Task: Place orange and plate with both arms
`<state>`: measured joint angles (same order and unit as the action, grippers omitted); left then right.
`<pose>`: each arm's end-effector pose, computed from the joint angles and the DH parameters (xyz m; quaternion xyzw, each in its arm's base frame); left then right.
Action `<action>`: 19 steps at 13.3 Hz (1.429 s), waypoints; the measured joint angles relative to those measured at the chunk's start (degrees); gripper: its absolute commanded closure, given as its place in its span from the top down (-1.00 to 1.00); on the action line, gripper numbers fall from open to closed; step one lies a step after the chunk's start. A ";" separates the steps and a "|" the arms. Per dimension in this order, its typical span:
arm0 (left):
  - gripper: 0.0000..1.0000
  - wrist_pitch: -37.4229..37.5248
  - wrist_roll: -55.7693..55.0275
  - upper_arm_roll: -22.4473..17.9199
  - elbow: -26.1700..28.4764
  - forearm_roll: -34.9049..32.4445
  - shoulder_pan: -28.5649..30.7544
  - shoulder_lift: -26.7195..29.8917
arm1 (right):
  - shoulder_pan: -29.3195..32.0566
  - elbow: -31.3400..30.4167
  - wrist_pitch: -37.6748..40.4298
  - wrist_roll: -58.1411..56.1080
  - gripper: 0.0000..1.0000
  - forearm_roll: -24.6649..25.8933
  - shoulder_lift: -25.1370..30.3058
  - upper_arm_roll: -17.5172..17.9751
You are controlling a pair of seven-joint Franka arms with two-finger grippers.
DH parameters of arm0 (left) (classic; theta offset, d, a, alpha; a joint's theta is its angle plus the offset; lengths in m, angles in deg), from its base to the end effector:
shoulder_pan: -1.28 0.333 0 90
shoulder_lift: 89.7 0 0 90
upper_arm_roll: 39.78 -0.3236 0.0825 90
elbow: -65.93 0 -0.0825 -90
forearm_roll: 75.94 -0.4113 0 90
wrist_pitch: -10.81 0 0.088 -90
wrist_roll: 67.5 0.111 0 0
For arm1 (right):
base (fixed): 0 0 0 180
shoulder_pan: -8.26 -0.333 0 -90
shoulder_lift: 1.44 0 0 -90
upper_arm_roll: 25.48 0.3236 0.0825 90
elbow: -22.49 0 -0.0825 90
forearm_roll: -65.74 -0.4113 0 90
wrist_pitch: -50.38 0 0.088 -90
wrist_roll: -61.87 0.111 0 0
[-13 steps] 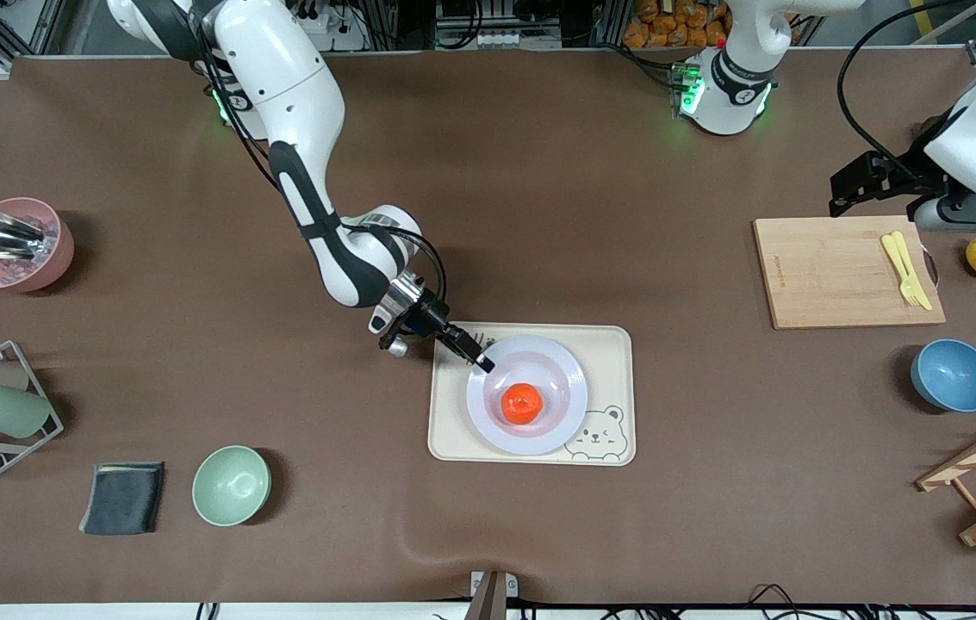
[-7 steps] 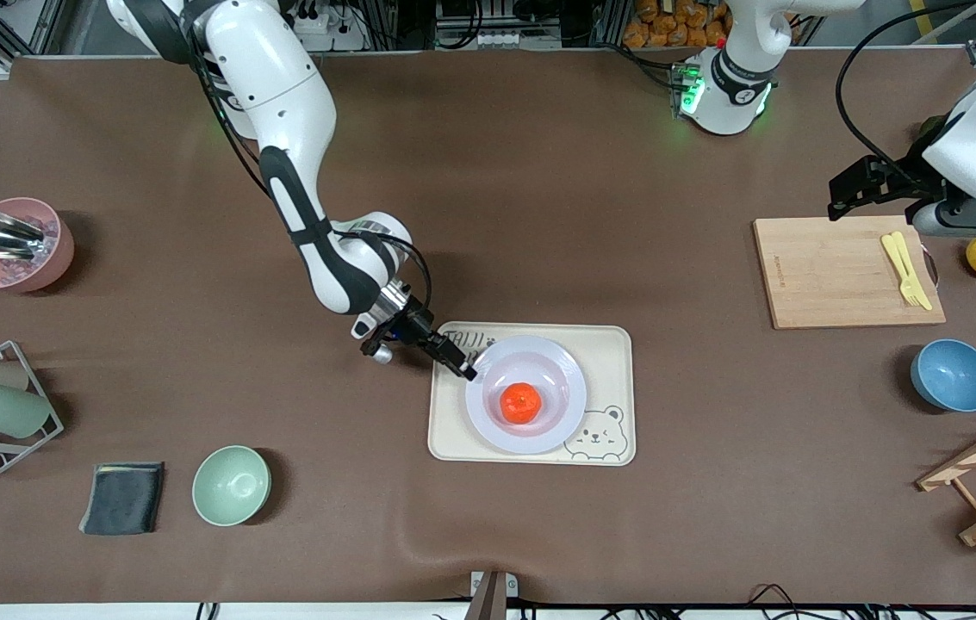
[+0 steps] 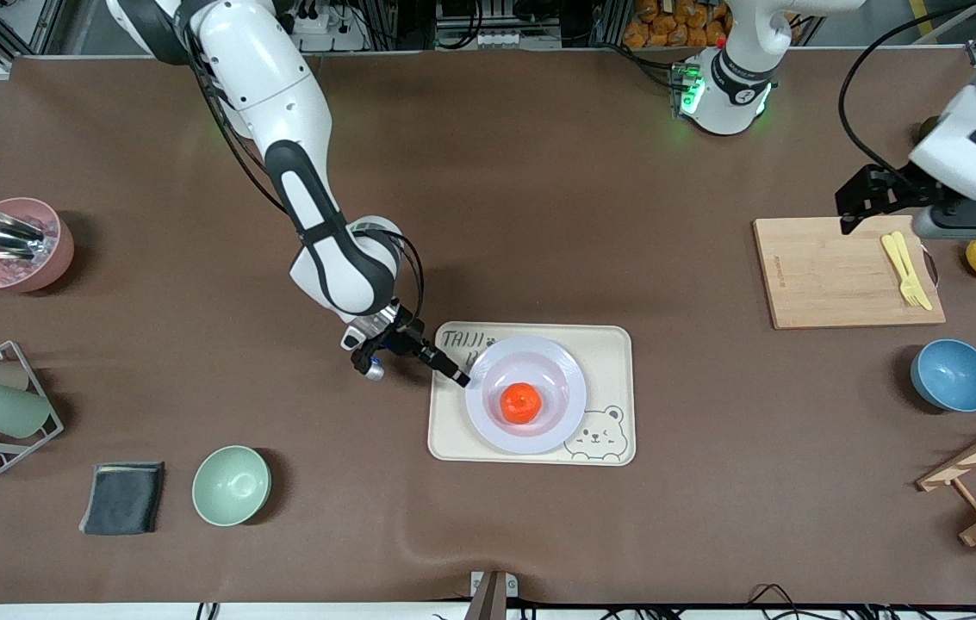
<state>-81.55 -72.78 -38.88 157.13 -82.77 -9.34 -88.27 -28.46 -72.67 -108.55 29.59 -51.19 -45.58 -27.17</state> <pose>0.5692 -0.1031 0.6366 -0.9964 0.0554 -0.0310 0.0558 0.5851 0.3663 0.1357 -0.8388 0.3165 -0.0845 0.4348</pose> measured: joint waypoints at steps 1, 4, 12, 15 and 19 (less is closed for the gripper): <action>1.00 -0.19 -1.60 0.61 -0.18 1.16 -0.14 0.00 | 0.24 0.09 -0.02 3.04 0.23 2.82 0.04 -0.03; 1.00 -0.29 -3.40 -1.18 -1.10 7.73 1.20 0.04 | 1.21 0.05 0.00 10.35 0.23 10.49 0.33 -0.05; 1.00 0.51 -1.49 -1.81 -1.21 8.58 2.41 0.32 | 8.16 -2.39 11.81 30.98 0.36 33.95 6.47 -0.24; 1.00 1.16 -1.49 -1.82 -1.21 8.58 2.41 0.35 | 12.75 -5.43 18.05 31.83 0.49 40.51 9.91 -0.42; 1.00 1.58 -1.49 -1.81 -1.22 8.58 2.41 0.42 | 21.75 -7.95 28.70 31.96 0.58 54.22 13.46 -0.71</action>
<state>-79.97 -74.27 -40.69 155.92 -74.18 -6.94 -87.85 -6.71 -80.62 -79.85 61.55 3.03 -32.13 -27.88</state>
